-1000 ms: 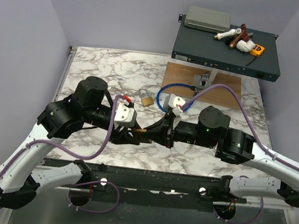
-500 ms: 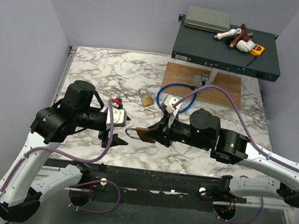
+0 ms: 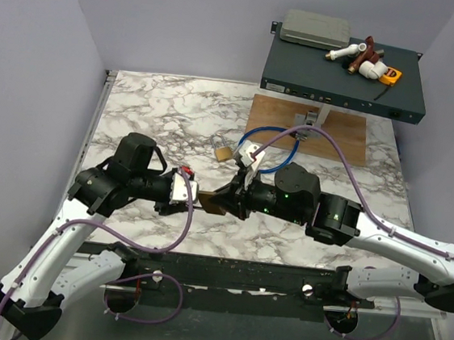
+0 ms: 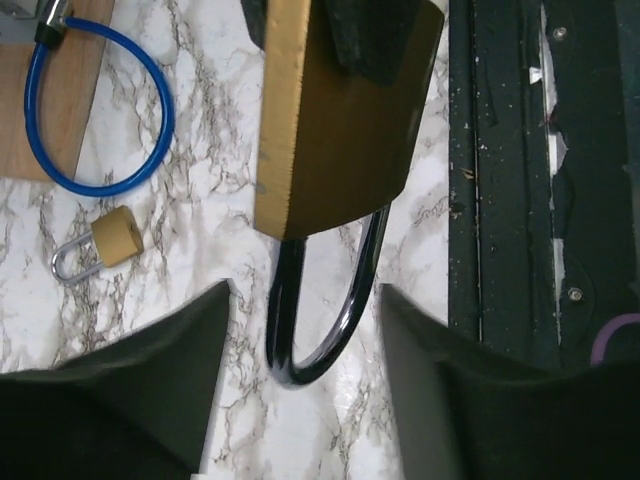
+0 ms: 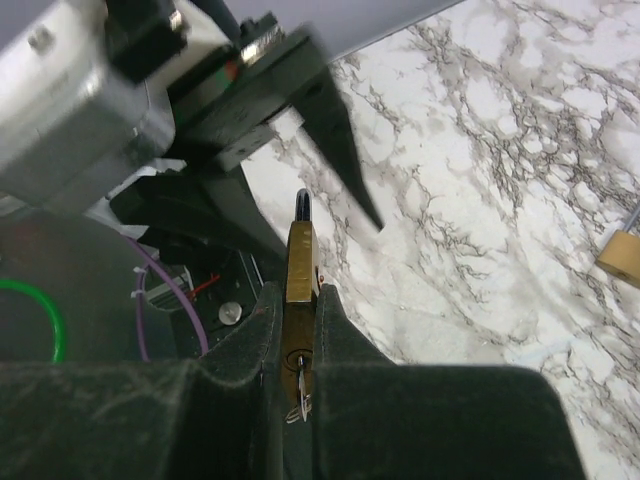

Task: Unlock with the key
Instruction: Place the lock at the center of the board.

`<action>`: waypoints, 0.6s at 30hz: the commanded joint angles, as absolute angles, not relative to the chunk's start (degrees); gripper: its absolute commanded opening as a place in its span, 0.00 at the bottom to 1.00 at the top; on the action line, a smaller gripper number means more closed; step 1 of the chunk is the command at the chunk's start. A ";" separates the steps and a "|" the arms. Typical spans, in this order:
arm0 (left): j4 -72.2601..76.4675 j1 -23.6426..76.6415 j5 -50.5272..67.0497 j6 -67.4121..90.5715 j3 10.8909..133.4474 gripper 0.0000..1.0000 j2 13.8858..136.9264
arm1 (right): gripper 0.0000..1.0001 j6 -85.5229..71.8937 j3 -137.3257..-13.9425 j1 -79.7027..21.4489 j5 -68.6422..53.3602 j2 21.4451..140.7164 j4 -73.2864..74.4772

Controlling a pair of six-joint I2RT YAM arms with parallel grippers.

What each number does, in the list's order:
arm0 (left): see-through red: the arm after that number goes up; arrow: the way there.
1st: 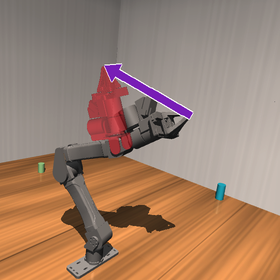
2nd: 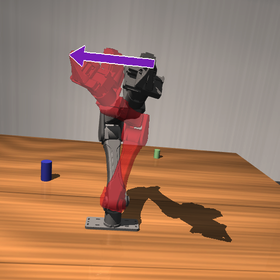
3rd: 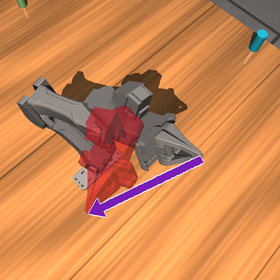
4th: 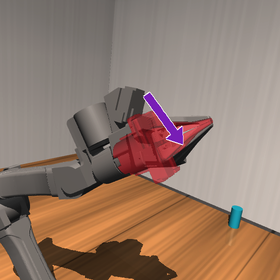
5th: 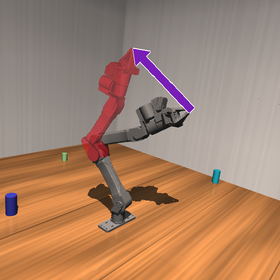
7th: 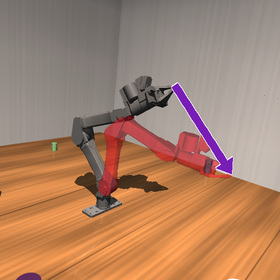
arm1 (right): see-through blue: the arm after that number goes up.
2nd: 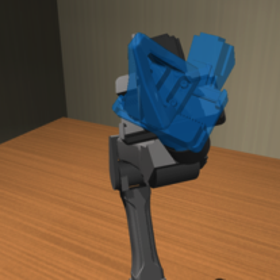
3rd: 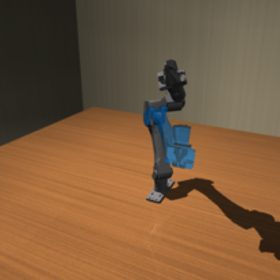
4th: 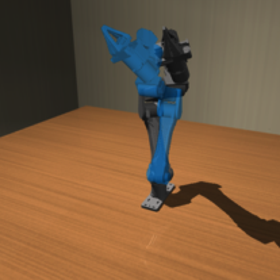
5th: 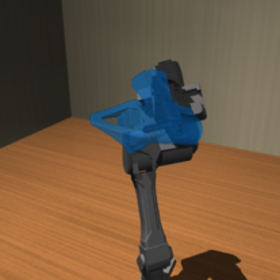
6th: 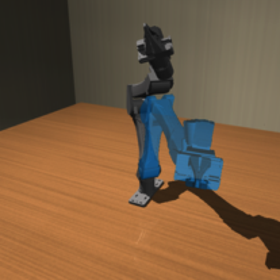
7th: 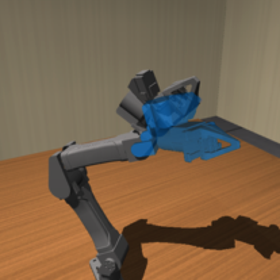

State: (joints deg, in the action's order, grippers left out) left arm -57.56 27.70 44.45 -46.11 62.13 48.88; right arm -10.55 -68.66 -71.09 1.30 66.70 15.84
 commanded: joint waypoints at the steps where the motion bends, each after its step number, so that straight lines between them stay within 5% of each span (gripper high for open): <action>1: -51.73 27.42 39.67 -52.23 56.49 0.35 45.64 | 0.01 -14.31 -67.98 -70.02 5.25 66.63 3.86; 6: -40.71 27.40 32.56 -58.56 46.47 0.17 38.50 | 0.01 -20.17 -65.14 -66.66 7.77 69.03 0.61; 12: -31.90 27.35 25.66 -61.21 40.59 0.11 36.59 | 0.01 -26.35 -64.24 -62.68 5.22 74.01 -4.41; 15: -28.75 27.36 22.03 -63.88 37.80 0.22 37.42 | 0.01 -28.47 -63.87 -60.83 3.95 76.81 -6.16; 18: -30.53 26.44 19.65 -65.23 37.07 0.52 39.91 | 0.01 -30.80 -62.67 -58.02 1.10 80.70 -8.99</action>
State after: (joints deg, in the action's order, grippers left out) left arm -33.67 27.64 25.78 -61.12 38.30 37.50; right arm -25.54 -63.31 -60.66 4.43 77.73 1.76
